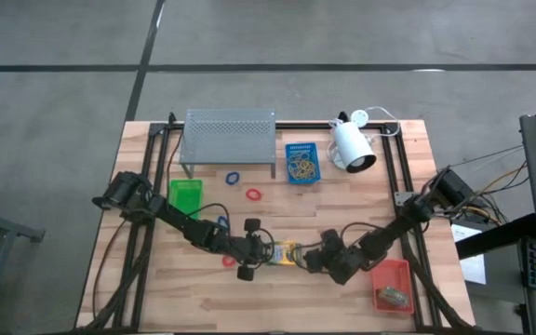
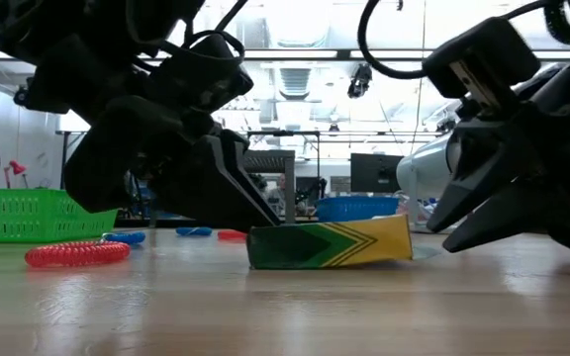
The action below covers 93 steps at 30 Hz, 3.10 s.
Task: Pick & Place Office Desk Supplies
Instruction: Put the big crayon box into the orange bin
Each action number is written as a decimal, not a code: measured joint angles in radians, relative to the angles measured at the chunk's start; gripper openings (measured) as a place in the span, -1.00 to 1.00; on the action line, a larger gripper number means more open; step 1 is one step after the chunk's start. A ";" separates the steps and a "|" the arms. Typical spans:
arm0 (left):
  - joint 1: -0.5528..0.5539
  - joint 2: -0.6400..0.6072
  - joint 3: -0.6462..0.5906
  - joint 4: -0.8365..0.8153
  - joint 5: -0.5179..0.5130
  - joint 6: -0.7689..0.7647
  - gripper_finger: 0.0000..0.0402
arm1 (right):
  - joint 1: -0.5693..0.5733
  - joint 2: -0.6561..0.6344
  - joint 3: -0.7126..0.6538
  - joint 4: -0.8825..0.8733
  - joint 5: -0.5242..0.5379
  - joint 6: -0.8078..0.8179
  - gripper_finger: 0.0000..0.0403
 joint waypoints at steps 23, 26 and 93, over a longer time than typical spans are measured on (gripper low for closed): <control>-0.016 -0.004 -0.077 0.145 0.001 0.018 -0.42 | -0.012 0.027 0.011 0.000 -0.037 0.004 -0.59; -0.016 -0.004 -0.080 0.148 0.000 0.012 -0.42 | -0.014 0.016 0.011 0.009 -0.036 0.004 -0.59; -0.021 -0.004 -0.083 0.162 -0.019 0.019 -0.42 | 0.005 0.093 0.138 -0.125 0.072 -0.418 -0.59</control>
